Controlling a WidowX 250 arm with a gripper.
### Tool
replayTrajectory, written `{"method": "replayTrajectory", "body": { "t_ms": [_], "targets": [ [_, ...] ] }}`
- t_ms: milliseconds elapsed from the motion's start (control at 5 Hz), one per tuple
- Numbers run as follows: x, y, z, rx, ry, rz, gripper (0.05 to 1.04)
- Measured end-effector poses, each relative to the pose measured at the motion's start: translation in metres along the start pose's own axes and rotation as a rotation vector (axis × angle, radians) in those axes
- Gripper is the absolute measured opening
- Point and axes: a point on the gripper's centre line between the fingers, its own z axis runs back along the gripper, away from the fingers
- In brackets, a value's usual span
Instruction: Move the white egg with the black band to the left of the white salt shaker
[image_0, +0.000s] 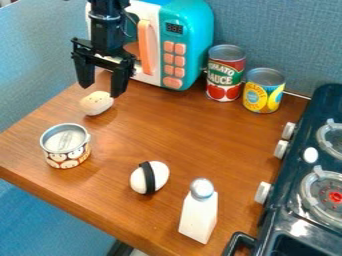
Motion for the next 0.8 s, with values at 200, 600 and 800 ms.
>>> {"method": "replayTrajectory", "body": {
  "t_ms": [200, 600, 800],
  "targets": [
    [0.0091, 0.0036, -0.0132, -0.010, 0.099, -0.117, 0.997],
    [0.0092, 0.0033, -0.0155, -0.010, 0.114, -0.130, 0.997],
    [0.0094, 0.0033, -0.0161, -0.010, 0.114, -0.130, 0.997]
  ]
}}
